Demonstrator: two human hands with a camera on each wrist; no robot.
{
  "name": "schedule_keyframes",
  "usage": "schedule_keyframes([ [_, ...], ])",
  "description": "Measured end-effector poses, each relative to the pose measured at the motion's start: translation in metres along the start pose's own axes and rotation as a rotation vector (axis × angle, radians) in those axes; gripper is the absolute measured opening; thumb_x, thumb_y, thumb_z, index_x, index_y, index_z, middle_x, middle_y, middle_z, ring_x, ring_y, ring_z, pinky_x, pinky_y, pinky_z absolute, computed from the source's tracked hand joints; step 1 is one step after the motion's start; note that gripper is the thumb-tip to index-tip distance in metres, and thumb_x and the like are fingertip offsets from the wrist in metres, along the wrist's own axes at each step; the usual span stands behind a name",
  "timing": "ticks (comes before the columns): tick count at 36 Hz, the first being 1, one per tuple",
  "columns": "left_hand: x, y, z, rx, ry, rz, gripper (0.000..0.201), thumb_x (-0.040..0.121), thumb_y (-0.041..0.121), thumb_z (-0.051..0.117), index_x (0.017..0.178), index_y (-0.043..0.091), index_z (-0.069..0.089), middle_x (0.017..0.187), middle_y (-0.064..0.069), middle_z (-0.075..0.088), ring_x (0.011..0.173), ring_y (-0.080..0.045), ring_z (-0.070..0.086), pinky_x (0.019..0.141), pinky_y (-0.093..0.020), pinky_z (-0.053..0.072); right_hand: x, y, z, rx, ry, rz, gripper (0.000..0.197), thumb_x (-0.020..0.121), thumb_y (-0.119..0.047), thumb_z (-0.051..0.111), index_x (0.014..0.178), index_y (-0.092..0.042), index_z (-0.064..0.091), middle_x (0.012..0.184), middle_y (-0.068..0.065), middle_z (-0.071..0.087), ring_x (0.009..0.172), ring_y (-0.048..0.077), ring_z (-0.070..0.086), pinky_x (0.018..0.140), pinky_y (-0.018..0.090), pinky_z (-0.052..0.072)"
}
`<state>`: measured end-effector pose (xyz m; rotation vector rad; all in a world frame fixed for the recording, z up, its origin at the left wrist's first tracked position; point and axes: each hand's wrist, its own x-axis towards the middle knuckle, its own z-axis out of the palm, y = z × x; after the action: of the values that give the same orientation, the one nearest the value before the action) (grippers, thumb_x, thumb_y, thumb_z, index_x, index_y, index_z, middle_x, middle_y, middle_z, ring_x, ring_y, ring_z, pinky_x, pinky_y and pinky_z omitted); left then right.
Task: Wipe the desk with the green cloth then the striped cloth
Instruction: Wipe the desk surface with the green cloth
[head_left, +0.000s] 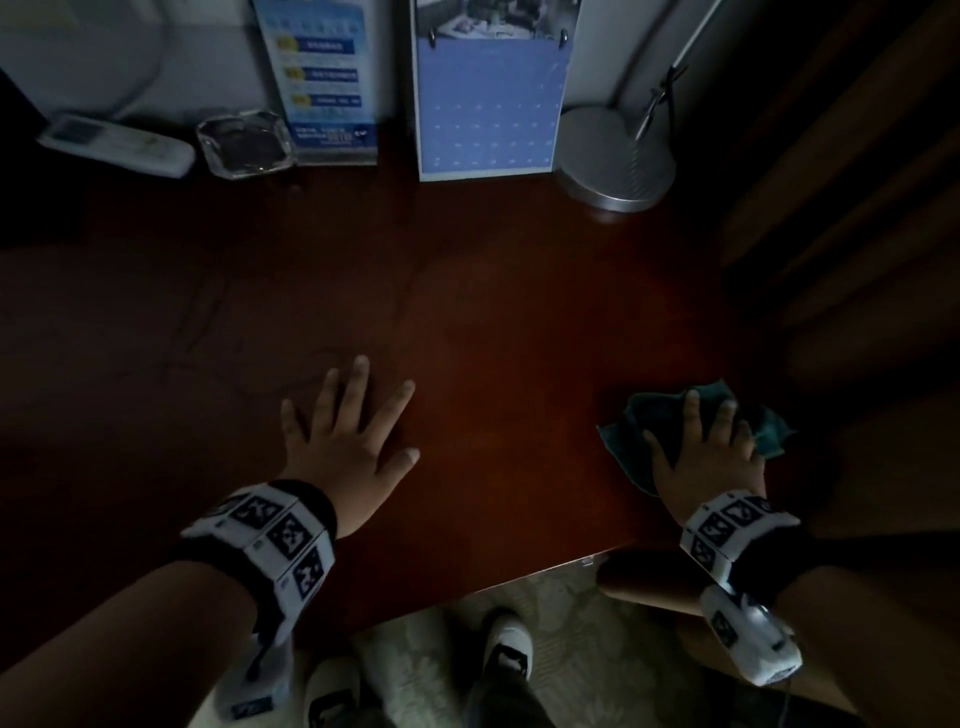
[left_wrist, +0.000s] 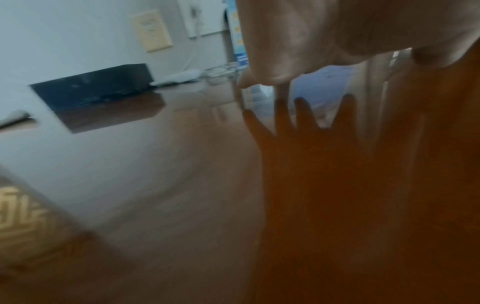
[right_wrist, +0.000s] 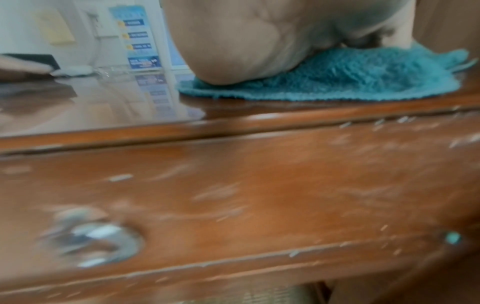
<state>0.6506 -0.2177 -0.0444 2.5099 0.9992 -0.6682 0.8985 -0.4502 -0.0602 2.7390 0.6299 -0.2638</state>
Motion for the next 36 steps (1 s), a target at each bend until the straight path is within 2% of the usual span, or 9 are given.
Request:
schedule_keyframes([
  [7,-0.026,-0.056,0.006,0.007,-0.055,-0.102,0.069,0.087,0.07,0.017,0.134,0.052,-0.031,0.146,0.003,-0.043,0.14,-0.024,-0.029,0.111,-0.062,-0.006,-0.036,-0.028,-0.002,0.025,-0.034,0.055,0.078,0.09,-0.063,0.011,0.15,-0.018,-0.008,0.157,0.02,0.001,0.141,0.038,0.016,0.111,0.046,0.023],
  [10,-0.034,-0.071,0.012,0.011,-0.1,-0.124,0.07,0.086,0.071,0.013,0.133,0.051,-0.034,0.142,0.005,-0.047,0.138,-0.023,-0.033,0.11,-0.062,-0.008,-0.051,-0.043,-0.004,0.041,-0.059,0.076,0.079,0.09,-0.063,0.01,0.15,-0.016,-0.008,0.156,0.022,0.001,0.14,0.039,0.016,0.111,0.047,0.024],
  [13,-0.036,-0.075,0.015,0.02,-0.114,-0.103,0.067,0.086,0.071,0.009,0.129,0.049,-0.038,0.131,0.007,-0.055,0.136,-0.023,-0.037,0.109,-0.063,-0.009,-0.068,-0.064,-0.005,0.04,-0.059,0.092,0.08,0.091,-0.063,0.01,0.15,-0.013,-0.008,0.155,0.024,0.002,0.139,0.041,0.017,0.11,0.047,0.025],
  [19,-0.035,-0.075,0.011,0.01,-0.139,-0.086,0.066,0.087,0.07,0.01,0.123,0.048,-0.04,0.142,0.003,-0.048,0.137,-0.025,-0.035,0.108,-0.064,-0.009,-0.096,-0.117,-0.011,0.043,-0.102,0.143,0.082,0.091,-0.064,0.01,0.15,-0.009,-0.008,0.154,0.028,0.002,0.138,0.044,0.018,0.108,0.048,0.026],
  [27,-0.035,-0.075,0.01,0.001,-0.155,-0.078,0.064,0.087,0.071,0.009,0.12,0.049,-0.042,0.132,0.005,-0.055,0.135,-0.024,-0.038,0.107,-0.064,-0.011,-0.12,-0.177,-0.023,0.096,-0.155,0.105,0.085,0.09,-0.066,0.012,0.148,-0.009,-0.014,0.154,0.029,-0.007,0.14,0.045,0.008,0.107,0.052,0.023],
  [32,-0.035,-0.075,0.011,0.016,-0.161,-0.081,0.065,0.087,0.071,0.008,0.119,0.048,-0.043,0.135,0.004,-0.054,0.135,-0.025,-0.038,0.106,-0.065,-0.01,-0.122,-0.177,-0.037,0.142,-0.245,0.057,0.085,0.089,-0.069,0.011,0.149,-0.014,-0.013,0.155,0.023,-0.008,0.142,0.042,0.004,0.108,0.051,0.021],
  [34,-0.034,-0.075,0.011,0.02,-0.161,-0.079,0.066,0.086,0.072,0.008,0.121,0.048,-0.043,0.133,0.005,-0.055,0.135,-0.025,-0.038,0.107,-0.065,-0.01,-0.117,-0.163,-0.045,0.173,-0.284,0.001,0.081,0.089,-0.069,0.011,0.15,-0.02,-0.009,0.157,0.018,-0.005,0.142,0.039,0.009,0.108,0.049,0.023],
  [36,-0.035,-0.076,0.011,0.016,-0.157,-0.072,0.067,0.087,0.072,0.009,0.126,0.048,-0.041,0.139,0.003,-0.051,0.136,-0.025,-0.037,0.107,-0.065,-0.01,-0.111,-0.142,-0.051,0.196,-0.277,-0.099,0.073,0.091,-0.066,0.014,0.151,-0.027,-0.003,0.158,0.01,0.002,0.14,0.036,0.019,0.107,0.048,0.026],
])
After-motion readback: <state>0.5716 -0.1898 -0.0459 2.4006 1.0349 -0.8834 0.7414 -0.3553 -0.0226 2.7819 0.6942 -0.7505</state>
